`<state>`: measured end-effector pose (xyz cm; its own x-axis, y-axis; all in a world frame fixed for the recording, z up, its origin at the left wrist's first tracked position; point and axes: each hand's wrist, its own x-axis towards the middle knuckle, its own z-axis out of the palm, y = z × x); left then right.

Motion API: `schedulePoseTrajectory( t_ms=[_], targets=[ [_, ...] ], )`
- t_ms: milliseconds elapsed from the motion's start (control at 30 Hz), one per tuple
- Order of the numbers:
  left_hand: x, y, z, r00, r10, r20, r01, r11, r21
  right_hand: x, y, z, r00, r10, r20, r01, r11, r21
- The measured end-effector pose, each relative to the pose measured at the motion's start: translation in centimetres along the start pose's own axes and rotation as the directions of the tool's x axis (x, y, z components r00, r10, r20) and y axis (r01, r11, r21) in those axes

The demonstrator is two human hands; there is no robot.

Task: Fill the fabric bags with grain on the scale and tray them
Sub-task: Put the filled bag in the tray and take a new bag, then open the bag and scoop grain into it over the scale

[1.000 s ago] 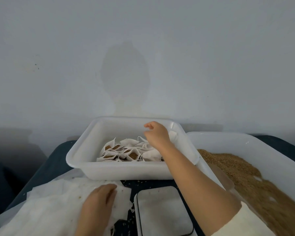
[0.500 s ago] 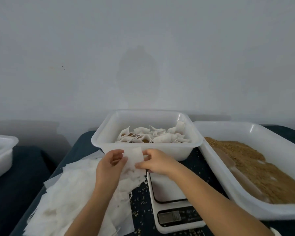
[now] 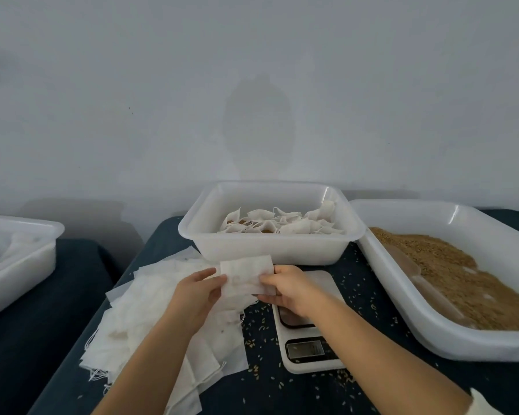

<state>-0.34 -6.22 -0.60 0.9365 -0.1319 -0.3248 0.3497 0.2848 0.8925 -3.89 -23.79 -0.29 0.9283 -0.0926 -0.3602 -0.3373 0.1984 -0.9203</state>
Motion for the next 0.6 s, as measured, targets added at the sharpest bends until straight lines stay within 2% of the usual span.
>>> schedulePoseTrajectory(
  t_ms=[100, 167, 233, 300, 367, 467, 600],
  targets=[
    [-0.6, 0.6, 0.0, 0.999, -0.018, 0.044, 0.017, 1.000, 0.023, 0.0, -0.2, 0.0, 1.000, -0.021, -0.005, 0.021, 0.999, -0.047],
    [-0.8, 1.1, 0.0, 0.999, 0.024, 0.045, -0.027, 0.997, 0.076, -0.4, -0.9, -0.1, 0.994, -0.096, -0.053, 0.082, 0.972, -0.221],
    [-1.1, 1.8, 0.1, 0.997, 0.077, 0.029, -0.080, 0.987, 0.139, -0.8, -1.7, -0.3, 0.965, -0.231, -0.128, 0.139, 0.857, -0.496],
    [-1.6, 2.4, 0.4, 0.992, 0.121, 0.047, -0.128, 0.972, 0.197, -1.9, -2.6, 0.0, 0.896, -0.417, -0.151, 0.248, 0.753, -0.609],
    [-2.2, 2.7, 1.1, 0.982, 0.163, 0.094, -0.184, 0.943, 0.279, -2.8, -2.9, 0.5, 0.882, -0.463, -0.091, 0.342, 0.760, -0.552],
    [-3.3, 2.6, 2.6, 0.963, 0.215, 0.165, -0.264, 0.886, 0.382, -4.0, -2.7, 1.3, 0.946, -0.318, 0.059, 0.317, 0.877, -0.362],
    [-4.2, 2.2, 3.7, 0.956, 0.139, 0.260, -0.221, 0.920, 0.323, -4.6, -2.0, 0.5, 0.956, -0.287, 0.068, 0.293, 0.898, -0.328]
  ],
)
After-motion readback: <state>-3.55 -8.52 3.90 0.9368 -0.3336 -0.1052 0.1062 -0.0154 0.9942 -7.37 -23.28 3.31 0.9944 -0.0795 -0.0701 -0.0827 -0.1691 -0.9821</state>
